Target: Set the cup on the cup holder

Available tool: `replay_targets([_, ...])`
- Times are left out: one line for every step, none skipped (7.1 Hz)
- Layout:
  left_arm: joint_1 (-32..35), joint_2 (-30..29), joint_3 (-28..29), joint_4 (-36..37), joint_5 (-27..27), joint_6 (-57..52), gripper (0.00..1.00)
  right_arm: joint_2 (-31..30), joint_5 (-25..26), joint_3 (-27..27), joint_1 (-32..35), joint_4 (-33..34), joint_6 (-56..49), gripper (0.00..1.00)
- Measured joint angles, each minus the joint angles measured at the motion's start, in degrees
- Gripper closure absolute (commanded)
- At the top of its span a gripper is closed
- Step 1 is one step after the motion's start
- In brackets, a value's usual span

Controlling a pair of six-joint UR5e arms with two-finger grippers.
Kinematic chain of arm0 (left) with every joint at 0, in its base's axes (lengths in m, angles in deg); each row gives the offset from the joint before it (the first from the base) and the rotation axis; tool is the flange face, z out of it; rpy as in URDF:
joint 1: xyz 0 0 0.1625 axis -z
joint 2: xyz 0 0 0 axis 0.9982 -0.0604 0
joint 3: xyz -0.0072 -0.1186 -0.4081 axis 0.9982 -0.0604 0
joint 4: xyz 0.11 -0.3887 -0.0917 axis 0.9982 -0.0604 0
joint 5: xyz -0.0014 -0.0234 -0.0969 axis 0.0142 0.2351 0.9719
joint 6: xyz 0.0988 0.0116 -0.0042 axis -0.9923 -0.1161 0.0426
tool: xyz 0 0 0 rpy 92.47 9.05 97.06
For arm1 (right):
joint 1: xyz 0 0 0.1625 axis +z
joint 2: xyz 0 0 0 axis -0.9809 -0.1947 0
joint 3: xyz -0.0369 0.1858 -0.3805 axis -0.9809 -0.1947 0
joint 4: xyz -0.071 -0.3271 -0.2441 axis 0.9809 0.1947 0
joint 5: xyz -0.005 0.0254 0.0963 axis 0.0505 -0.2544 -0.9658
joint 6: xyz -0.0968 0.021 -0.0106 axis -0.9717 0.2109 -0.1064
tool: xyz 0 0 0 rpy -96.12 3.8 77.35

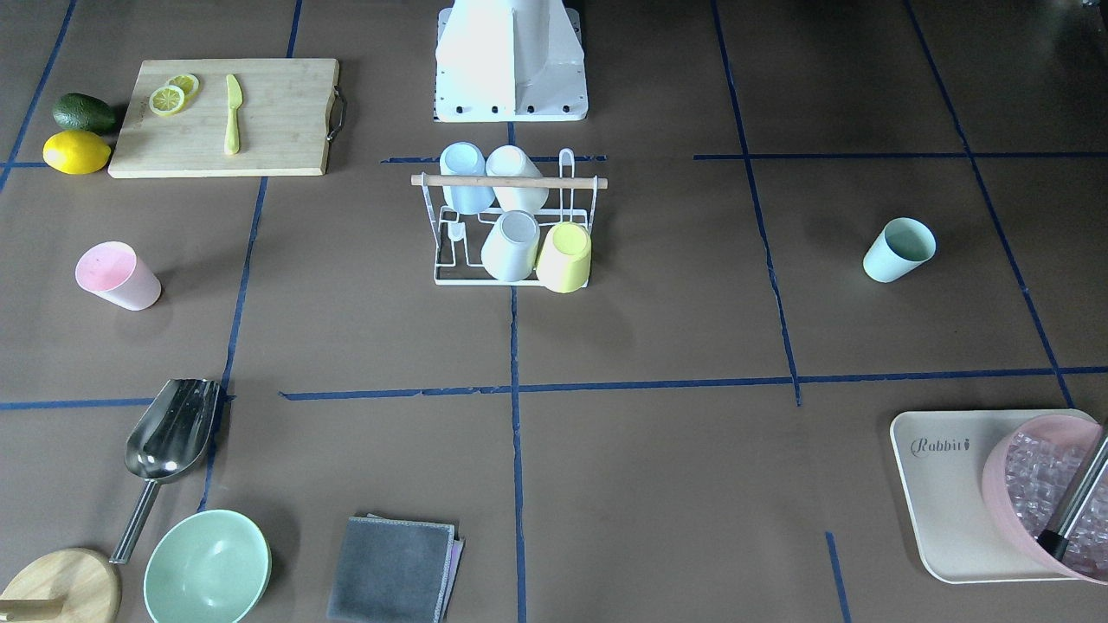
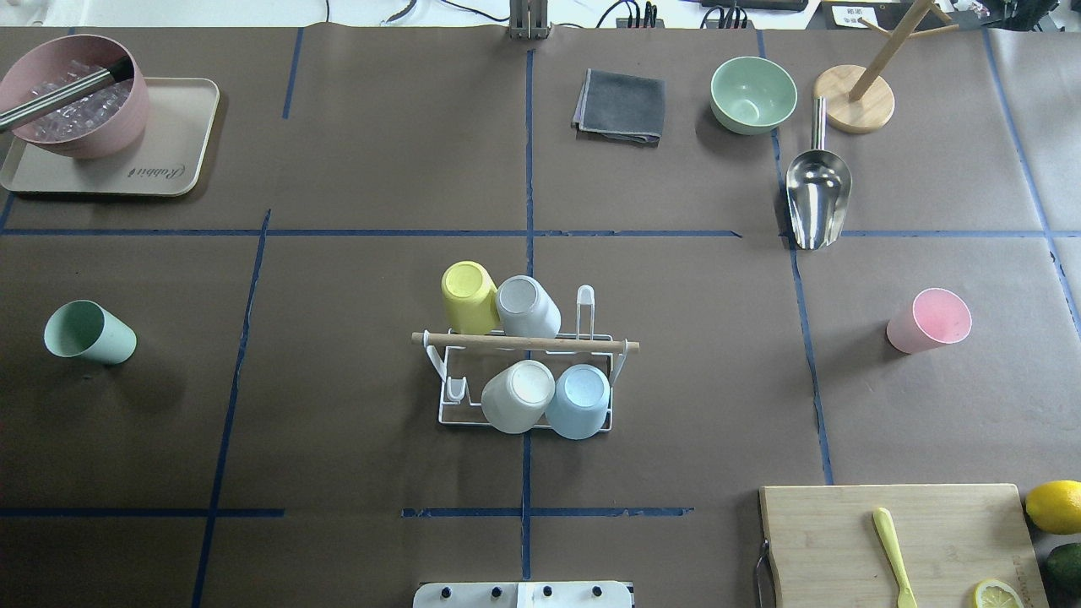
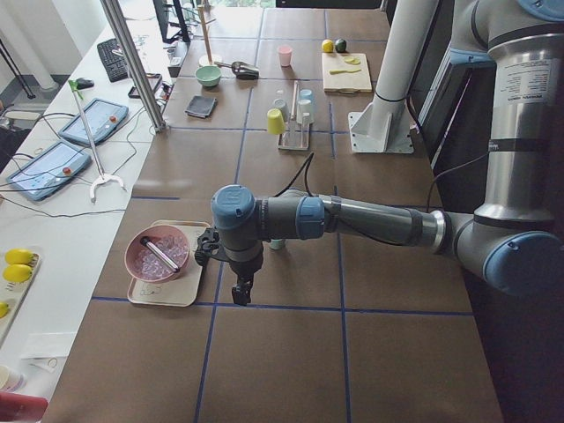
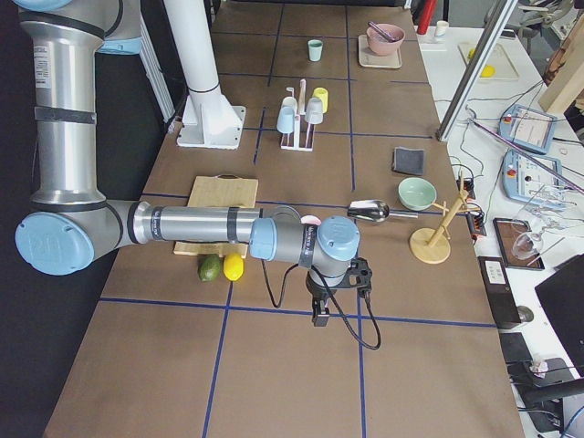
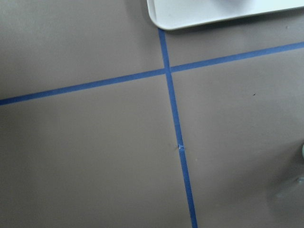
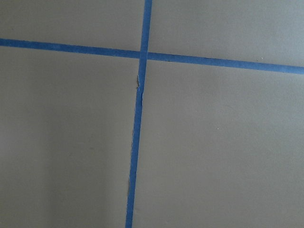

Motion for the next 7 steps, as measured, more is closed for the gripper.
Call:
replay_targets([-0.94, -2.44, -1.59, 4.56, -0.08, 0.04, 0.00, 0.16, -0.18, 0.58, 0.09, 0.06, 0.16, 0.00])
replay_targets([-2.83, -6.03, -2.95, 9.94, -0.16, 0.09, 0.00, 0.58, -0.36, 1.61, 0.13, 0.25, 0.27, 0.00])
replay_targets([-5.58, -10.06, -3.71, 14.55, -0.25, 0.13, 0.00, 1.03, -1.06, 2.57, 0.12, 0.74, 0.40, 0.00])
replay_targets([-8.72, -13.01, -3.99, 16.97, -0.29, 0.15, 0.00, 1.69, -2.13, 3.06, -0.20, 1.70, 0.94, 0.00])
replay_targets([-12.33, -15.06, -4.08, 17.96, -0.33, 0.16, 0.00, 2.81, -2.88, 3.25, -0.82, 3.24, 1.90, 0.00])
replay_targets([-16.61, -16.45, -3.96, 18.61, -0.43, 0.16, 0.00, 4.42, -3.77, 3.31, -1.69, 5.79, 2.42, 0.00])
replay_targets([-21.31, -17.66, -3.30, 19.39, -0.51, 0.17, 0.00, 7.35, -4.77, 2.98, -3.99, 10.09, 2.63, 0.00])
